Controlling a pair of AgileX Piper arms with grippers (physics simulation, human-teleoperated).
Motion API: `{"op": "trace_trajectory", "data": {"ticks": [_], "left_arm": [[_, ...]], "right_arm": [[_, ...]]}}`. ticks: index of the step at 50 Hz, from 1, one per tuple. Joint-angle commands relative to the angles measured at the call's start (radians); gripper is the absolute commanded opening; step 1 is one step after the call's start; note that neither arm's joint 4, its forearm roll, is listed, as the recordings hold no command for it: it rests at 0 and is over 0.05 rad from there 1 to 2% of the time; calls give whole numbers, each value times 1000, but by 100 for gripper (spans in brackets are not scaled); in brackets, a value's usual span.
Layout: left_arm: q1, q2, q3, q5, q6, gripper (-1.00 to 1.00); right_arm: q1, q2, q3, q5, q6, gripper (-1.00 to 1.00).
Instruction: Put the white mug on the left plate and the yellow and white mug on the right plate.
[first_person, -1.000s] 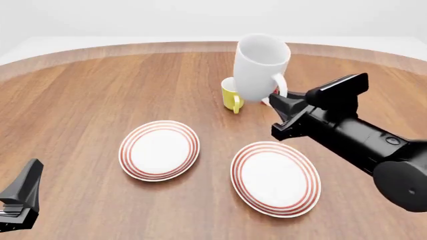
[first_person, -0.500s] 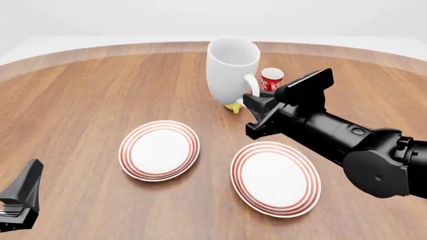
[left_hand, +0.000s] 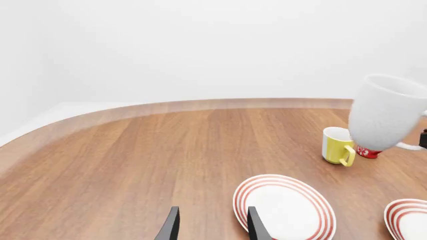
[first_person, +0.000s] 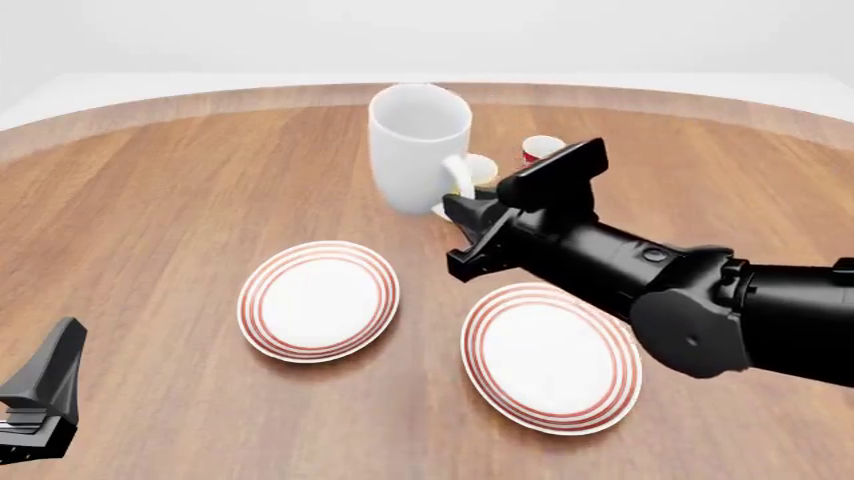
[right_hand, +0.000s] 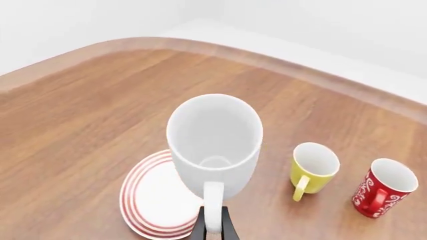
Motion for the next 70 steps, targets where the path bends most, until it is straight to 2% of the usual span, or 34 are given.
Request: {"op": "trace_trajectory", "data": {"ticks": [1,43,58,70], "left_arm": [[0,0,0,0,0,100],[0,0,0,0,0,100],[0,0,0,0,0,100],[0,0,0,0,0,100]], "right_arm": [[22,59,-41,-9,15,-100],[115,254,-148,-46,56,-100],[120,277,-156,-52,59,-100],[118,351,-184,-61,68,-100]]}}
